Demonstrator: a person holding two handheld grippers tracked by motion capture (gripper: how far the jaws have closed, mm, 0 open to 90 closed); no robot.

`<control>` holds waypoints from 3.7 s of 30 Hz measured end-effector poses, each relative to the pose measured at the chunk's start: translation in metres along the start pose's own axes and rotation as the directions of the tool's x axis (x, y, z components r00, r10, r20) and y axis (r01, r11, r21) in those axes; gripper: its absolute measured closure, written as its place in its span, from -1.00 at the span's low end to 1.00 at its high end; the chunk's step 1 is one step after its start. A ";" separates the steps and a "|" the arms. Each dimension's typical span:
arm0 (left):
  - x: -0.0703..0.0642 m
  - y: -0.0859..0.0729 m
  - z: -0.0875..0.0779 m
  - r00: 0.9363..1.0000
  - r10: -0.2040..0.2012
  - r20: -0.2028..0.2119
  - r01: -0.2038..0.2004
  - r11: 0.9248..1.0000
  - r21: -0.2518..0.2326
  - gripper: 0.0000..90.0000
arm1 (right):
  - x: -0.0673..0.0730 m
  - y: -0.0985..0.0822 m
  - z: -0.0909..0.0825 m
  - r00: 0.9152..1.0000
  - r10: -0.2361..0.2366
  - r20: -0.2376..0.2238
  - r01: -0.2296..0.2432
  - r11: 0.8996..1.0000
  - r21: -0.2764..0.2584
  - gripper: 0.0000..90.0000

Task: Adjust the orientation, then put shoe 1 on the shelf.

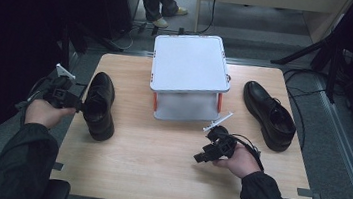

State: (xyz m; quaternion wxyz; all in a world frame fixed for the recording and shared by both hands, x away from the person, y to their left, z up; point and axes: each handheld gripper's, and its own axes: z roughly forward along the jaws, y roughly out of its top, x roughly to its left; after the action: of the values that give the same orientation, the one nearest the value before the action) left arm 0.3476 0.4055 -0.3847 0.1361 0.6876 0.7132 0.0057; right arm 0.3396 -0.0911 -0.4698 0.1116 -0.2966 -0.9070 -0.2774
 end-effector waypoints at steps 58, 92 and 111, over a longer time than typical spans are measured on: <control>-0.070 0.107 -0.099 0.982 -0.148 0.114 0.153 0.988 -0.033 0.86 | 0.000 0.000 -0.004 1.000 -0.017 -0.013 0.017 1.000 -0.012 -0.01; -0.218 0.185 -0.067 0.994 -0.019 0.111 0.024 0.999 -0.040 0.81 | -0.002 -0.010 -0.008 1.000 -0.009 -0.018 0.009 1.000 -0.015 0.00; -0.235 0.172 -0.055 0.984 -0.020 0.175 0.020 1.000 0.001 0.61 | -0.001 -0.012 -0.007 1.000 -0.010 -0.013 0.010 1.000 -0.010 -0.01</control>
State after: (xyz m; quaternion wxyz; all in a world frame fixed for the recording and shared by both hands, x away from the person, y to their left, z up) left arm 0.5087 0.1937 -0.2547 0.1984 0.6783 0.7053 -0.0559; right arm 0.3335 -0.1035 -0.4693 0.1145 -0.2907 -0.9065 -0.2841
